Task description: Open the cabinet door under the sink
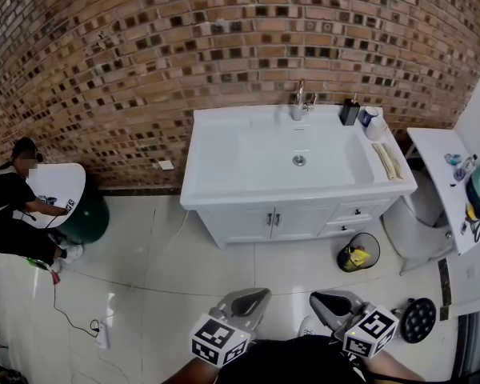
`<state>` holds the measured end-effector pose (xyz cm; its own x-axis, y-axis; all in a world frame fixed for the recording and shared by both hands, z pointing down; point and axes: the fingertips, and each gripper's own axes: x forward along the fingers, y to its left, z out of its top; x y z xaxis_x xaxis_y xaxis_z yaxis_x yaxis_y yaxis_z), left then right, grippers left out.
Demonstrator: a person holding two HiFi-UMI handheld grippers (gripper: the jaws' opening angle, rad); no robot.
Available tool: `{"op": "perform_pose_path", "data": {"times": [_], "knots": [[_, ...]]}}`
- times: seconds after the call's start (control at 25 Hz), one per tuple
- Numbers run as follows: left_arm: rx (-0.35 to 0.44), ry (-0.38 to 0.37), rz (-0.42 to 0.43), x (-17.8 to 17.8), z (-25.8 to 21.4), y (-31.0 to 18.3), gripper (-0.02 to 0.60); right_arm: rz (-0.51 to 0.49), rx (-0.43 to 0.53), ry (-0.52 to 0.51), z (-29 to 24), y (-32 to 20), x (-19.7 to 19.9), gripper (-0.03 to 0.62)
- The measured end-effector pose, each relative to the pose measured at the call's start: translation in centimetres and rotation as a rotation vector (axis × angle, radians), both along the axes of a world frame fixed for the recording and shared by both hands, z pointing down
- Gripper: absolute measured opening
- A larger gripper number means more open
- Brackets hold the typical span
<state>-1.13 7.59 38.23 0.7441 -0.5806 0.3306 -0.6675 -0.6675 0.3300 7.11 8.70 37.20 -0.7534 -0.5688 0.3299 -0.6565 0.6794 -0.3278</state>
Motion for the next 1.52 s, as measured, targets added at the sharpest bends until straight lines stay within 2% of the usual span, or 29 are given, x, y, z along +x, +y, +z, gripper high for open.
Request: {"op": "perform_pose_path", "data": {"times": [0.2, 0.52, 0.76, 0.92, 1.16, 1.36, 1.52], "knots": [[0.004, 0.005, 0.007, -2.2, 0.2, -0.1, 0.017, 0.03, -0.003, 0.011, 0.1, 0.1, -1.5, 0.0], [-0.003, 0.021, 0.064, -5.9, 0.9, 0.7, 0.017, 0.099, -0.012, 0.007, 1.0, 0.6, -5.2, 0.0], [-0.044, 0.03, 0.054, -7.6, 2.3, 0.5, 0.017, 0.082, -0.048, 0.039, 1.7, 0.8, -6.8, 0.0], [-0.064, 0.029, 0.042, -7.4, 3.2, -0.8, 0.017, 0.069, -0.069, 0.034, 2.4, -0.3, -6.8, 0.0], [-0.06, -0.001, 0.011, -6.4, 3.5, -4.3, 0.017, 0.031, -0.071, 0.004, 3.0, -4.9, -6.0, 0.0], [-0.068, -0.04, -0.047, -5.6, 4.0, -8.9, 0.017, -0.009, -0.066, -0.011, 3.0, -10.9, -4.2, 0.0], [-0.079, -0.075, -0.103, -4.3, 4.9, -12.9, 0.017, -0.053, -0.115, -0.027, 5.5, -15.0, -2.5, 0.0]]}}
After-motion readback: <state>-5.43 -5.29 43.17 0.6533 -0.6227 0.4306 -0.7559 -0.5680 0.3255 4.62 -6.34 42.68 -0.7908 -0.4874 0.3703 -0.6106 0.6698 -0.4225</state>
